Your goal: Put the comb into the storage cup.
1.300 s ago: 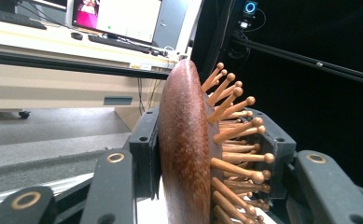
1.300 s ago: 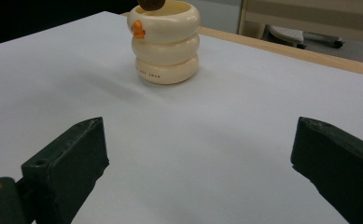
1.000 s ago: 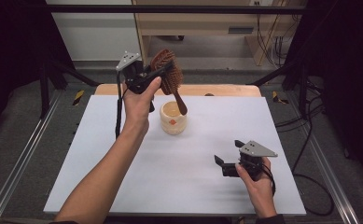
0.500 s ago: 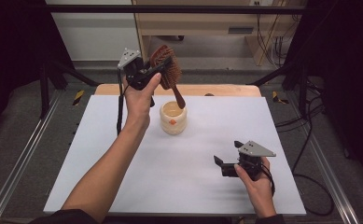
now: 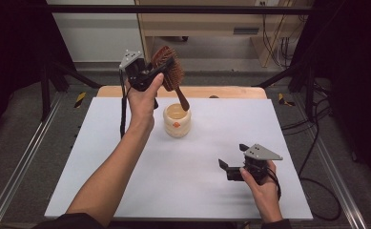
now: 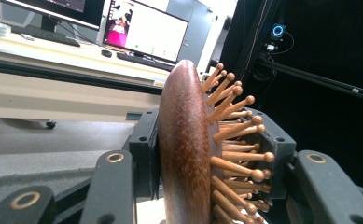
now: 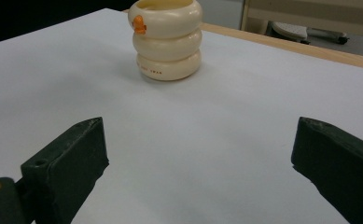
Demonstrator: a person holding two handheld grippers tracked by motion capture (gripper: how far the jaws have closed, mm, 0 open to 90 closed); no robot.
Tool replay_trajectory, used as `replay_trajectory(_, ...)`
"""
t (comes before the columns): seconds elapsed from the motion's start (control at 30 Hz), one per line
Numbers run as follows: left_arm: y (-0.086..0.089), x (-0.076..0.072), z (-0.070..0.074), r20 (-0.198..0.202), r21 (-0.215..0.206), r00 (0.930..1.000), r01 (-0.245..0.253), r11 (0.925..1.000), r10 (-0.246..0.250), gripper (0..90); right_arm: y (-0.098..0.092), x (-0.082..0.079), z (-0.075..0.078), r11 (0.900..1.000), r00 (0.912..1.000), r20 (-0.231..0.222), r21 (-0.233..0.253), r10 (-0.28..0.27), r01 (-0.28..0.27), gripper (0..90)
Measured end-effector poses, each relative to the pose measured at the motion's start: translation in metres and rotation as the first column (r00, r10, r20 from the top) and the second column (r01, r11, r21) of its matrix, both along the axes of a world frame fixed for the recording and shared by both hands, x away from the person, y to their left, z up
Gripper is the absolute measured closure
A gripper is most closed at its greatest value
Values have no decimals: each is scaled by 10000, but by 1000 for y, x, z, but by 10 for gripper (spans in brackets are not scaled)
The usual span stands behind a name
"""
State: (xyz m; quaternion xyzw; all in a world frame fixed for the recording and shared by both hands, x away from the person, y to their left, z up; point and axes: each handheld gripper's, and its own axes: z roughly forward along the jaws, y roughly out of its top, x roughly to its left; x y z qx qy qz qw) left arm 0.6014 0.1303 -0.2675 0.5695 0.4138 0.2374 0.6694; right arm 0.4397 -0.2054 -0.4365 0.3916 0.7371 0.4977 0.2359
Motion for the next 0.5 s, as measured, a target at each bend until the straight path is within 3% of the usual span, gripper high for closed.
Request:
replay_trajectory(0.13, 1, 2, -1, 35, 92, 10000, -87, 9999, 87, 508, 1, 0, -1, 9999, 10000, -15, -127, -72, 72, 41)
replay_trajectory(0.33, 3, 4, -4, 173, 545, 9996, -217, 9983, 208, 508, 1, 0, -1, 9999, 10000, -14, -112, -56, 56, 41)
replay_trajectory(0.5, 5, 6, -7, 156, 588, 9995, -269, 9979, 260, 508, 1, 0, -1, 10000, 10000, -24, -96, -23, 23, 40)
